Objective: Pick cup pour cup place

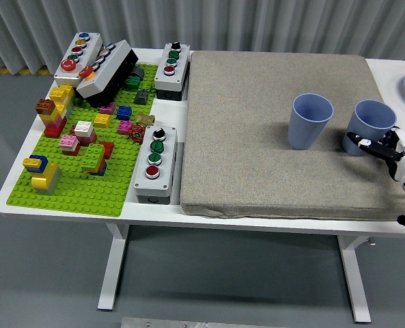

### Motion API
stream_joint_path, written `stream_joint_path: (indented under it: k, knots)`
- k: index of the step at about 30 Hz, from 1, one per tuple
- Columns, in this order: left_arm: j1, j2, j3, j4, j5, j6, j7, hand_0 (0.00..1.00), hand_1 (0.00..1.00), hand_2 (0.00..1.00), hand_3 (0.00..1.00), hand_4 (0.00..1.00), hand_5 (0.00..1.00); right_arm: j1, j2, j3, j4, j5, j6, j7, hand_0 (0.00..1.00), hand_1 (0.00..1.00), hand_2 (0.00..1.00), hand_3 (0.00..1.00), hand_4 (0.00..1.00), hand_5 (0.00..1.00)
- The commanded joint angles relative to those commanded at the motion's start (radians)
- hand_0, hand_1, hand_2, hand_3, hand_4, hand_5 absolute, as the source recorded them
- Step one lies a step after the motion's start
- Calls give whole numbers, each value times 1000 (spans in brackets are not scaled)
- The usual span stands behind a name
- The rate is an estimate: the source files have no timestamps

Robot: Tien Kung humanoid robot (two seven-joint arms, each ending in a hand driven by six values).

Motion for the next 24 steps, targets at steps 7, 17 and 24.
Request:
stream_joint_path:
  k: [7,17,24]
  knots:
    - [2,0,2,0,-4,0,-1,879,847,914,794,630,910,-15,-14,8,22,-10,17,-22,921,917,998,998,895,467]
    - [5,1,8,2,-15,-1,-5,880,848,912,795,627,909,-64,-57,40,98,-35,39,-57,925,918,998,998,897,476]
    - [4,4,9,5,-17,-2,-7,880,848,913,795,627,909,-90,-95,79,154,-41,47,-77,925,923,998,998,898,477]
